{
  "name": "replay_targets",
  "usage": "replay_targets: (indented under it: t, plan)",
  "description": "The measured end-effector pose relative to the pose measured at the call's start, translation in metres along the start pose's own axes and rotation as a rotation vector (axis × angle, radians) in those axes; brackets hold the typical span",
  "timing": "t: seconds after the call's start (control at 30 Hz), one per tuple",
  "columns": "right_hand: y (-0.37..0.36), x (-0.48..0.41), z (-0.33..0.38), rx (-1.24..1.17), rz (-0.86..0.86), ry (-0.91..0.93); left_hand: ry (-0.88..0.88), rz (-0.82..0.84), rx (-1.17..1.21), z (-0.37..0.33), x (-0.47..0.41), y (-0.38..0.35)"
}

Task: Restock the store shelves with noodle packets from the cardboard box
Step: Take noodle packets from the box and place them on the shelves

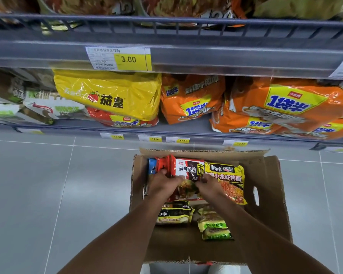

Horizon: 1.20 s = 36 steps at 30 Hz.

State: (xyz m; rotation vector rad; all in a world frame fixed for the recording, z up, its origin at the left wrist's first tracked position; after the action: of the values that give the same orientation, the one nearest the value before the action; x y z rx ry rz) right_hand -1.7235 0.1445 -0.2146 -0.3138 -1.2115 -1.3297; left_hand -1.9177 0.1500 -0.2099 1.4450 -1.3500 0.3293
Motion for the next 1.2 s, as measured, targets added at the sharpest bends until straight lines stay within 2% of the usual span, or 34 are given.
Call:
replay_targets:
  t: [0.1,0.23,0.33,0.47,0.6,0.83,1.03,1.2]
  plan:
    - [0.0,-0.003,-0.005,-0.005,-0.02,-0.012,-0.038,0.009,0.025,0.001,0.004,-0.003]
    - [0.0,-0.003,-0.004,0.052,-0.041,0.004,-0.117,-0.081,-0.068,0.002,0.01,0.005]
    - [0.004,-0.004,-0.003,0.082,-0.075,-0.006,-0.143,-0.033,0.039,-0.002,0.014,0.0]
    - [0.01,-0.002,-0.009,0.093,-0.129,-0.043,-0.246,-0.022,0.01,-0.005,0.023,-0.012]
    - [0.014,-0.001,-0.01,0.092,-0.137,-0.049,-0.271,0.009,0.092,-0.006,0.029,-0.018]
    - [0.014,0.005,-0.009,0.014,-0.154,-0.066,-0.186,0.082,0.291,0.006,0.033,-0.011]
    - [0.002,0.021,-0.009,-0.321,-0.065,-0.164,0.007,0.158,0.581,0.031,0.035,0.003]
    - [-0.011,0.029,0.004,-0.143,0.066,-0.097,0.067,0.153,0.638,0.038,0.035,0.014]
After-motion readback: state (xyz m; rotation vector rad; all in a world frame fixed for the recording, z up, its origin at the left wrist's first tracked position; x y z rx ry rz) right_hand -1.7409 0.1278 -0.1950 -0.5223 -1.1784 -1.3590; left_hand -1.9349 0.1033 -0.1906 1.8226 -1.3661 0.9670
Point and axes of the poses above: each hand's wrist, its own x-axis away from the middle knuckle, its own y-axis out of the back of the hand, z = x × y, the point moved 8 cm from there along -x, towards the middle knuckle, and after that the axes turned 5 degrees about -z, right-handed, at the moved point
